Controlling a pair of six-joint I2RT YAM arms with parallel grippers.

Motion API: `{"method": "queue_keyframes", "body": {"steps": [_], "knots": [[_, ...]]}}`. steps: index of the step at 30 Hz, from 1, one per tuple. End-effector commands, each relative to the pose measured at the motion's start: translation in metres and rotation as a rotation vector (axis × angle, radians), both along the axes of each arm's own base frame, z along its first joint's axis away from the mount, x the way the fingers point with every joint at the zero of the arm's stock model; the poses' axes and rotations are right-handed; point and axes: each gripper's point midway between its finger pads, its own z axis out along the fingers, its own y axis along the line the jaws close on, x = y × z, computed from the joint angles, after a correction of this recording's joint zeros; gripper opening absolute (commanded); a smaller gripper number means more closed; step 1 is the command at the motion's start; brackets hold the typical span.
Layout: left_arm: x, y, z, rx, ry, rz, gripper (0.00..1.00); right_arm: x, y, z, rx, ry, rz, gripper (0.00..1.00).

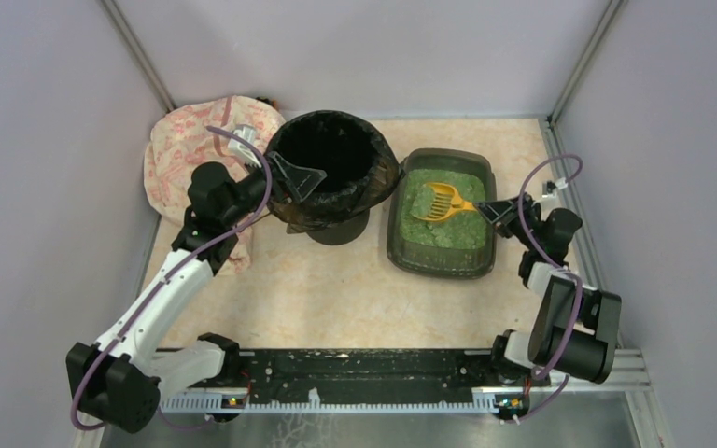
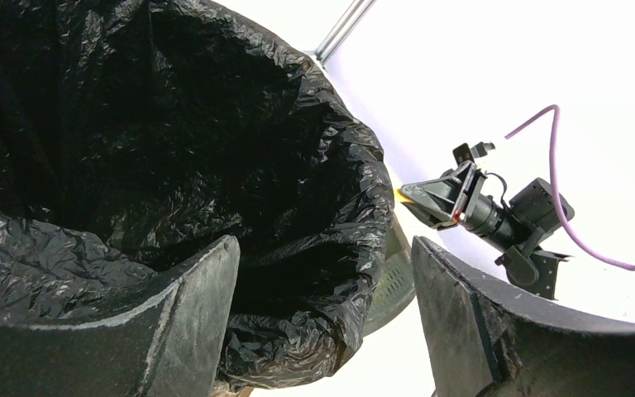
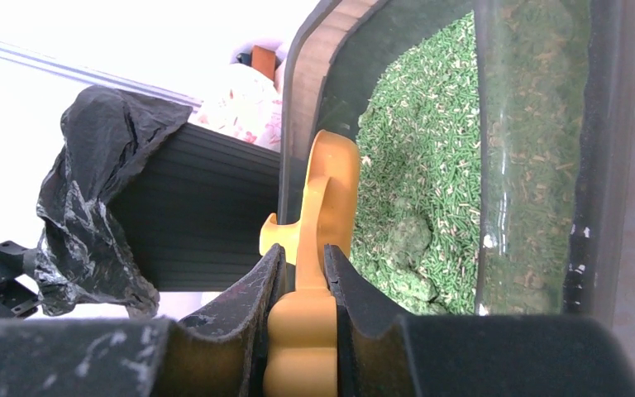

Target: Clean the litter box

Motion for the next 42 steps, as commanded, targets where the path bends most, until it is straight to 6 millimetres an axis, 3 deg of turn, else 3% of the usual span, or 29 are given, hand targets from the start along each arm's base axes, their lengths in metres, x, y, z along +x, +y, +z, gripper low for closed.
{"method": "queue_keyframes", "body": {"steps": [1, 9, 21, 25, 29, 38, 42], "knots": [[0.003, -0.005, -0.028, 0.020, 0.097, -0.022, 0.82, 0.005, -0.012, 0.013, -0.045, -0.043, -0.037, 0.00], [0.018, -0.018, -0.049, 0.003, 0.144, -0.059, 0.81, 0.003, -0.013, 0.017, 0.027, -0.078, -0.031, 0.00], [0.021, -0.038, -0.038, 0.006, 0.183, -0.181, 0.80, -0.002, -0.022, 0.019, -0.035, -0.094, -0.104, 0.00], [0.018, -0.036, -0.043, -0.008, 0.179, -0.172, 0.83, -0.006, -0.016, 0.029, 0.015, -0.166, -0.082, 0.00], [0.011, -0.032, -0.043, -0.008, 0.181, -0.169, 0.98, -0.009, -0.012, 0.033, 0.094, -0.190, -0.062, 0.00], [-0.001, -0.015, -0.022, 0.023, 0.098, -0.095, 0.99, -0.016, -0.010, 0.044, 0.126, -0.208, -0.044, 0.00], [0.005, -0.019, -0.019, 0.023, 0.097, -0.110, 0.99, -0.012, -0.015, 0.044, 0.057, -0.179, -0.072, 0.00]]}}
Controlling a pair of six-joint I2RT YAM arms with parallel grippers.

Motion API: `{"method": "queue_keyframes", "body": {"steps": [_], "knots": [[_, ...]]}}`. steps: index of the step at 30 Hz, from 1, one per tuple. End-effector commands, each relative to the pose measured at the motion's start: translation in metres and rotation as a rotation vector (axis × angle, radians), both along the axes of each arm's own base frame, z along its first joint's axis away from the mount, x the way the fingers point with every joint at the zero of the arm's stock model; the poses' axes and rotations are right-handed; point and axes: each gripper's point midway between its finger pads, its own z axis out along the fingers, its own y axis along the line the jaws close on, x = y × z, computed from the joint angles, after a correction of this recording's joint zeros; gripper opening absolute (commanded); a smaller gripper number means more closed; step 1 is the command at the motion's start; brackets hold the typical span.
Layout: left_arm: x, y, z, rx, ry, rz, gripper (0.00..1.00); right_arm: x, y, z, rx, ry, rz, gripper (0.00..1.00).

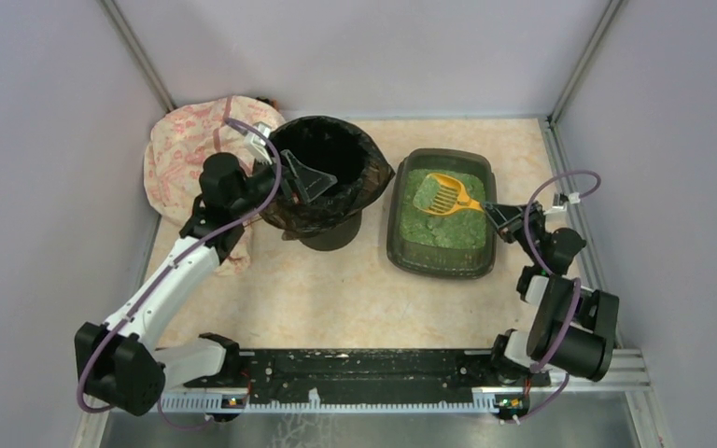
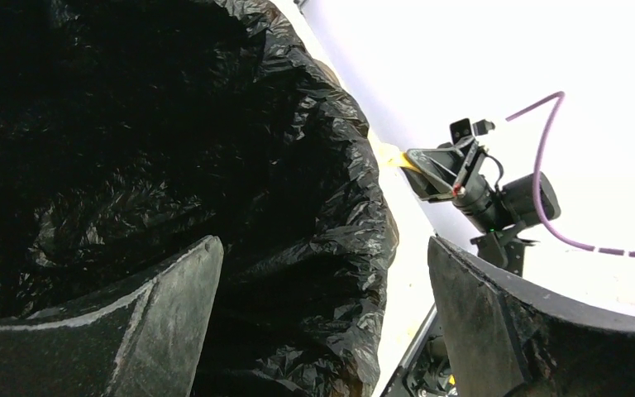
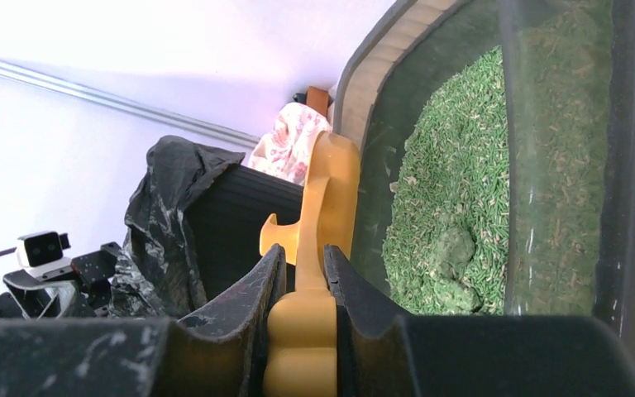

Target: Clean the litter box

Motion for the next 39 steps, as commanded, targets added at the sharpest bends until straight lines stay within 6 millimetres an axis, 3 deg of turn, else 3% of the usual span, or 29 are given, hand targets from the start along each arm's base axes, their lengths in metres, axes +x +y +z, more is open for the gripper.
{"method": "queue_keyframes", "body": {"steps": [1, 9, 12, 16, 21, 24, 27, 30, 32, 36, 39], "knots": [[0.008, -0.004, -0.004, 0.025, 0.011, -0.007, 0.99, 0.002, -0.007, 0.026, -0.110, -0.075, -0.025, 0.00], [0.028, -0.019, 0.022, -0.007, -0.004, -0.054, 0.99, 0.004, -0.022, 0.036, -0.116, -0.087, -0.070, 0.00], [0.031, -0.021, 0.035, -0.012, -0.028, -0.060, 0.99, 0.001, -0.029, 0.026, -0.072, -0.081, -0.081, 0.00], [0.031, -0.021, 0.041, -0.015, -0.030, -0.056, 0.99, -0.006, -0.022, 0.017, 0.019, -0.105, -0.056, 0.00], [0.029, -0.028, 0.056, -0.053, -0.047, -0.105, 0.99, -0.010, -0.035, 0.006, 0.181, -0.075, -0.076, 0.00], [0.032, -0.028, 0.056, -0.044, -0.053, -0.099, 0.99, -0.011, -0.031, 0.009, 0.160, -0.092, -0.069, 0.00], [0.031, -0.026, 0.054, -0.042, -0.053, -0.095, 0.99, -0.011, -0.050, 0.012, 0.154, -0.107, -0.135, 0.00], [0.031, -0.026, 0.053, -0.048, -0.056, -0.095, 0.99, -0.010, -0.036, 0.013, 0.150, -0.108, -0.075, 0.00], [0.031, -0.027, 0.051, -0.046, -0.051, -0.097, 0.99, -0.011, -0.042, 0.009, 0.134, -0.102, -0.108, 0.00], [0.032, -0.028, 0.049, -0.047, -0.053, -0.099, 0.99, -0.011, -0.030, 0.012, 0.137, -0.110, -0.057, 0.00], [0.032, -0.028, 0.047, -0.045, -0.047, -0.103, 0.99, -0.009, -0.045, 0.006, 0.124, -0.095, -0.118, 0.00]]}}
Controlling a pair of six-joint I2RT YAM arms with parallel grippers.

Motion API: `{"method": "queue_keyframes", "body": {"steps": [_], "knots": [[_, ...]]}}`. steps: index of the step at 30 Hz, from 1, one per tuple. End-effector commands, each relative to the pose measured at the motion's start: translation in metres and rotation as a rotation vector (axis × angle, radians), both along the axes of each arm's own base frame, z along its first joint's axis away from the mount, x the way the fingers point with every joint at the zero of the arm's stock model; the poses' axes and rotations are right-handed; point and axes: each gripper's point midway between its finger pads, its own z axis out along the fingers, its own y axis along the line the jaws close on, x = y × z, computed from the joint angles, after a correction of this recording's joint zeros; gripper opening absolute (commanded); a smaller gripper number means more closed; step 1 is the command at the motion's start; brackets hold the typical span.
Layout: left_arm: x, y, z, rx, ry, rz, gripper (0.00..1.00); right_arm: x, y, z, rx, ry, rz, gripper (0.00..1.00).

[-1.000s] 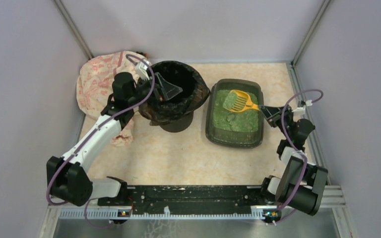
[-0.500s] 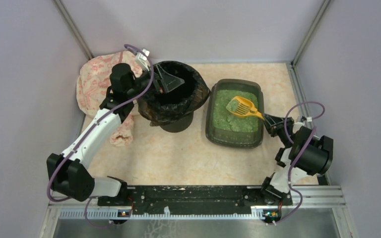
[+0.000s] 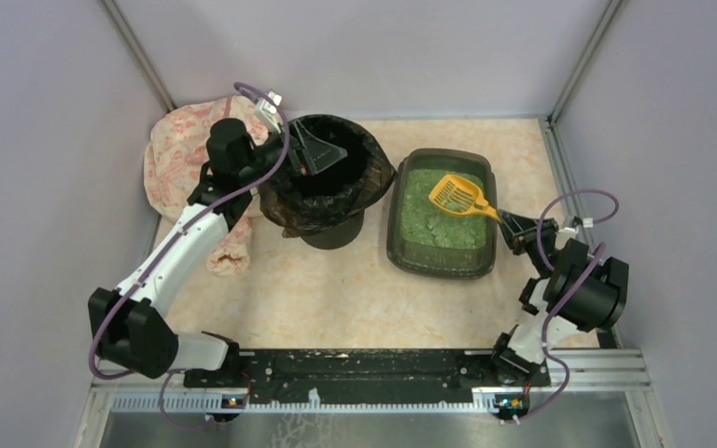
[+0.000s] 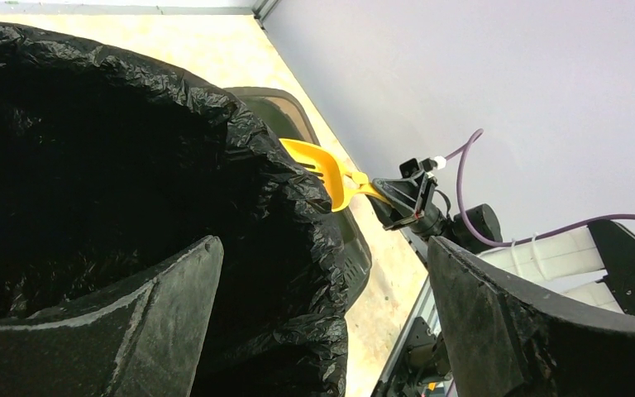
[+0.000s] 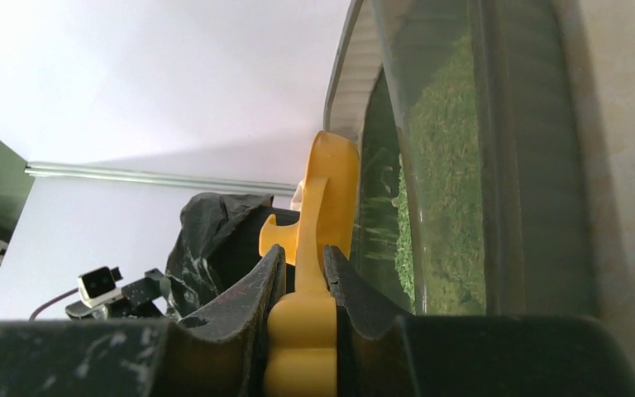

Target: Clean the litter box

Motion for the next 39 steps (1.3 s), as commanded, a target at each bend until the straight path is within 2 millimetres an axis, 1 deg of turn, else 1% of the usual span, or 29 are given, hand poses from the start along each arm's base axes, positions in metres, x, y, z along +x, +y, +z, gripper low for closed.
{"method": "queue_keyframes", "body": {"steps": [1, 3, 4, 6, 7, 9, 10, 11, 13, 14, 16, 19, 20, 22, 23, 26, 28, 32, 35, 39], "knots": [[-0.001, -0.002, 0.006, -0.015, -0.032, -0.019, 0.99, 0.000, 0.002, 0.034, -0.136, -0.177, 0.007, 0.00], [0.000, -0.001, 0.004, -0.010, -0.032, -0.013, 0.99, -0.002, 0.020, 0.039, -0.138, -0.203, 0.066, 0.00], [0.000, -0.002, 0.004, -0.010, -0.031, -0.016, 0.99, -0.003, 0.016, 0.039, -0.143, -0.204, 0.054, 0.00], [-0.001, -0.001, 0.004, -0.012, -0.028, -0.021, 0.99, -0.002, 0.001, 0.030, -0.156, -0.169, -0.002, 0.00], [-0.001, -0.001, 0.005, -0.012, -0.032, -0.022, 0.99, 0.000, 0.001, 0.029, -0.160, -0.165, 0.000, 0.00], [-0.001, 0.000, 0.005, -0.004, -0.040, -0.012, 0.99, 0.001, 0.022, 0.037, -0.171, -0.200, 0.080, 0.00], [0.000, 0.001, 0.004, -0.002, -0.039, -0.008, 0.99, 0.000, 0.027, 0.039, -0.173, -0.209, 0.093, 0.00], [0.001, 0.001, 0.003, -0.003, -0.033, -0.008, 0.99, -0.001, 0.024, 0.038, -0.177, -0.205, 0.076, 0.00], [-0.001, 0.000, 0.003, -0.011, -0.028, -0.020, 0.99, 0.000, 0.009, 0.029, -0.198, -0.163, 0.021, 0.00], [-0.001, 0.000, 0.003, -0.015, -0.029, -0.022, 0.99, 0.001, 0.012, 0.028, -0.210, -0.159, 0.034, 0.00], [-0.001, 0.000, 0.002, -0.014, -0.027, -0.021, 0.99, 0.000, 0.023, 0.033, -0.218, -0.180, 0.068, 0.00], [-0.002, 0.000, 0.002, -0.016, -0.025, -0.025, 0.99, 0.001, 0.010, 0.030, -0.240, -0.156, 0.015, 0.00], [-0.002, 0.001, 0.002, -0.017, -0.027, -0.025, 0.99, 0.003, 0.014, 0.027, -0.249, -0.144, 0.036, 0.00], [-0.002, 0.001, 0.002, -0.017, -0.032, -0.021, 0.99, 0.002, 0.030, 0.035, -0.265, -0.185, 0.093, 0.00], [-0.002, 0.001, 0.002, -0.016, -0.030, -0.023, 0.99, 0.000, 0.031, 0.038, -0.265, -0.198, 0.091, 0.00], [-0.003, 0.001, 0.001, -0.016, -0.028, -0.029, 0.99, -0.002, 0.025, 0.039, -0.315, -0.222, 0.065, 0.00], [-0.003, 0.002, 0.000, -0.015, -0.030, -0.025, 0.99, -0.004, 0.027, 0.045, -0.331, -0.260, 0.066, 0.00], [-0.004, 0.002, 0.000, -0.012, -0.034, -0.026, 0.99, -0.013, 0.032, 0.065, -0.362, -0.378, 0.064, 0.00], [-0.005, 0.002, 0.001, -0.014, -0.036, -0.032, 0.99, -0.014, 0.032, 0.066, -0.400, -0.404, 0.052, 0.00], [-0.007, 0.003, 0.002, -0.015, -0.041, -0.027, 0.99, -0.019, 0.034, 0.075, -0.451, -0.452, 0.050, 0.00]]}}
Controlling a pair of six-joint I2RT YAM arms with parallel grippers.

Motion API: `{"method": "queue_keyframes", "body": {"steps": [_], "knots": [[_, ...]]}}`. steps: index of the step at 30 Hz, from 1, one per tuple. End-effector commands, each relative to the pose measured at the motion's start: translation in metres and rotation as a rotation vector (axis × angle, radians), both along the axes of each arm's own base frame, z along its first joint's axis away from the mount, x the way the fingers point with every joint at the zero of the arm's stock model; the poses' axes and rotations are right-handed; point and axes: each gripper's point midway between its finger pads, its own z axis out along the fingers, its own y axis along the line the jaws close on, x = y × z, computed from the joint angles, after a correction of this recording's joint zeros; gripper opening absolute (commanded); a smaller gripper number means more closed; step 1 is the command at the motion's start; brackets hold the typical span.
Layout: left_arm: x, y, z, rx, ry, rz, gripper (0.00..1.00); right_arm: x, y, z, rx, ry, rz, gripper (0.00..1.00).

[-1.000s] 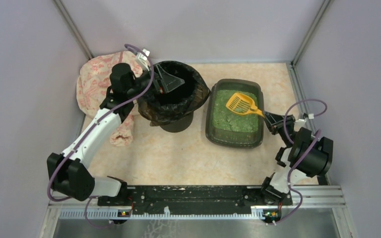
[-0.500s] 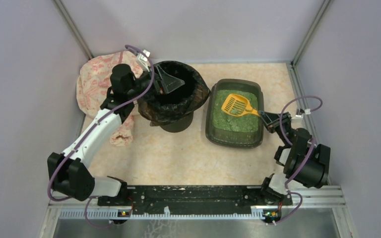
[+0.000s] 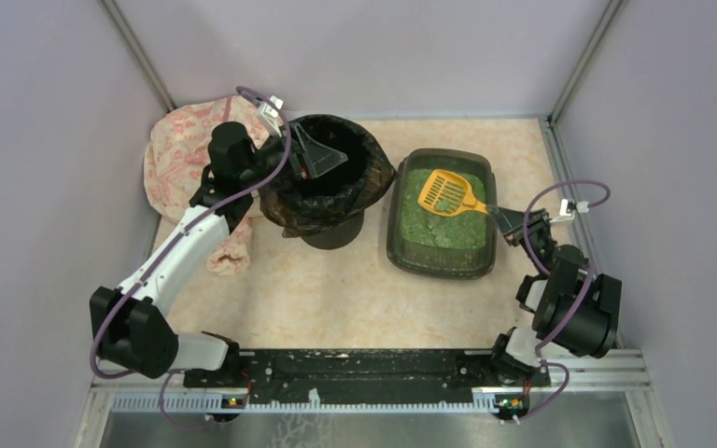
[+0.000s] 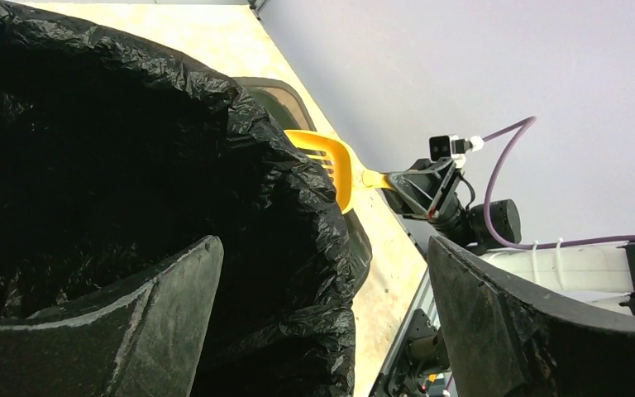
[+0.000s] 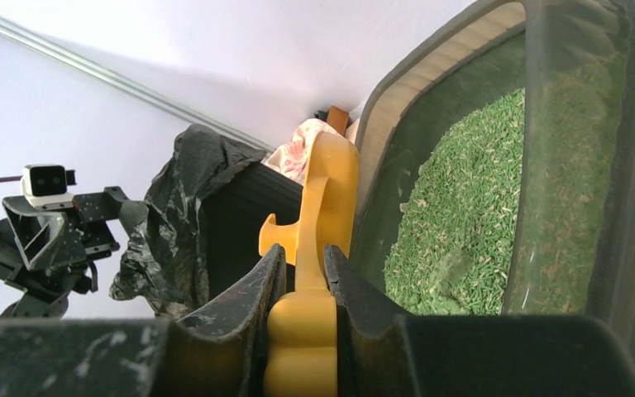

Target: Clean the litter box

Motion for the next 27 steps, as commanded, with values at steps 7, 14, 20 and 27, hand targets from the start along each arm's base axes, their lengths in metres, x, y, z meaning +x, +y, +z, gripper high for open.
{"method": "queue_keyframes", "body": {"steps": [7, 14, 20, 27], "knots": [[-0.009, 0.003, 0.012, -0.020, -0.037, -0.021, 0.99, -0.009, 0.000, 0.049, -0.087, -0.224, -0.026, 0.00], [-0.009, 0.009, 0.018, -0.015, -0.054, 0.007, 0.99, -0.009, -0.005, 0.040, -0.007, -0.184, -0.108, 0.00], [0.000, 0.028, 0.021, 0.013, -0.046, 0.100, 0.99, -0.011, -0.006, 0.077, 0.094, -0.230, -0.069, 0.00], [0.013, 0.055, 0.022, 0.032, -0.021, 0.225, 0.99, -0.002, -0.003, 0.130, 0.097, -0.220, -0.086, 0.00]]}}
